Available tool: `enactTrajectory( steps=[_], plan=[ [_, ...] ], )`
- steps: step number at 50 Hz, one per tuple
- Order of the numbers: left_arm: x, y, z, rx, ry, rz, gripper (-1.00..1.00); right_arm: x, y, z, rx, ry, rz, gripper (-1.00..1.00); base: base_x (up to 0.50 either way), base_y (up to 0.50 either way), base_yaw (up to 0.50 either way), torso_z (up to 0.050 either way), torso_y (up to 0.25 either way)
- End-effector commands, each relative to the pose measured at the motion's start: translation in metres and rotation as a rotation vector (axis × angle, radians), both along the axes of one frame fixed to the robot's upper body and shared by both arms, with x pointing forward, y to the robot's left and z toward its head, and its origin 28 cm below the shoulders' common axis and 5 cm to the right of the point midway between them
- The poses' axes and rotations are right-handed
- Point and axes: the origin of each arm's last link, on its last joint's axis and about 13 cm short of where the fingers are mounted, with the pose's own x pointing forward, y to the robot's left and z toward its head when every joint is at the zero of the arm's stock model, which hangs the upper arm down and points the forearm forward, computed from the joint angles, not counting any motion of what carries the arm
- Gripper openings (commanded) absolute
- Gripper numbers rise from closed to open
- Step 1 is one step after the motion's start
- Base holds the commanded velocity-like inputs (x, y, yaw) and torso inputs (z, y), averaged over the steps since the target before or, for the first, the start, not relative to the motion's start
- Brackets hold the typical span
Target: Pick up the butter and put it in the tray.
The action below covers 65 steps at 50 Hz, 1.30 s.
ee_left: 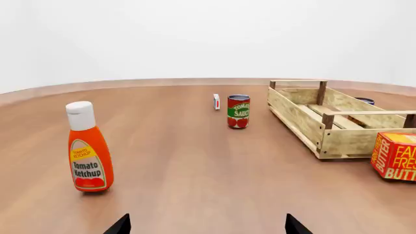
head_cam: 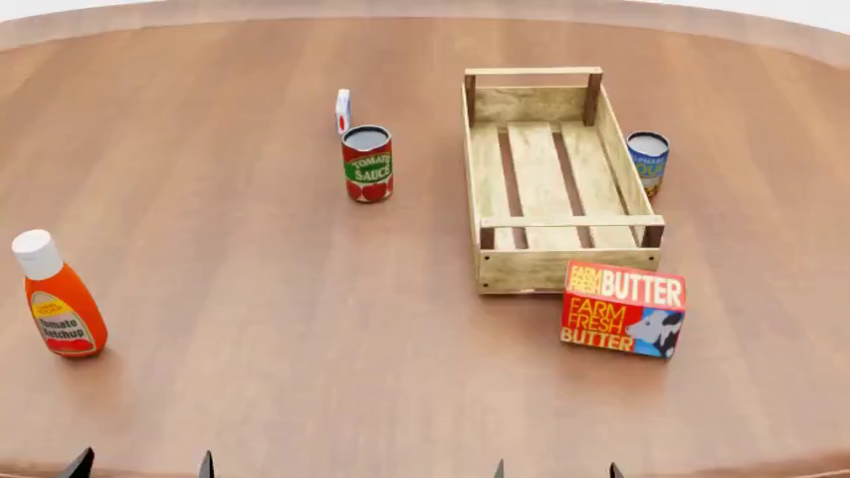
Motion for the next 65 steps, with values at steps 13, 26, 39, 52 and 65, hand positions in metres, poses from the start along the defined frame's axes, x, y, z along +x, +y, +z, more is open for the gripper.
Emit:
enactTrajectory(
  steps=[13,26,39,52,65],
  plan=[
    [0.0013,0.0002,0.0001,0.001,0.002,0.002,1.00,0.0001,0.0007,0.0010,0.002,0.001,0.000,1.00,0.00,0.00,0.00,0.000,0.000],
    [0.0023,0.0004,0.0012,0.002,0.001,0.003,1.00,0.0018,0.0006,0.0033,0.018,0.024,0.016,1.00,0.00,-0.31,0.00,0.000,0.000],
    [0.0026,0.0003,0.0018,0.004,0.002,0.002,1.00,0.0023,0.0008,0.0042,0.014,0.025,0.016,1.00,0.01,-0.50,0.00,0.000,0.000],
    [0.0023,0.0003,0.0018,0.004,0.002,0.001,1.00,0.0033,0.0015,0.0025,0.006,0.030,-0.008,1.00,0.00,-0.25,0.00,0.000,0.000],
    [0.0018,0.0003,0.0016,0.004,0.002,0.002,1.00,0.0005,0.0023,0.0021,-0.009,0.028,0.039,1.00,0.32,0.00,0.00,0.000,0.000]
  ],
)
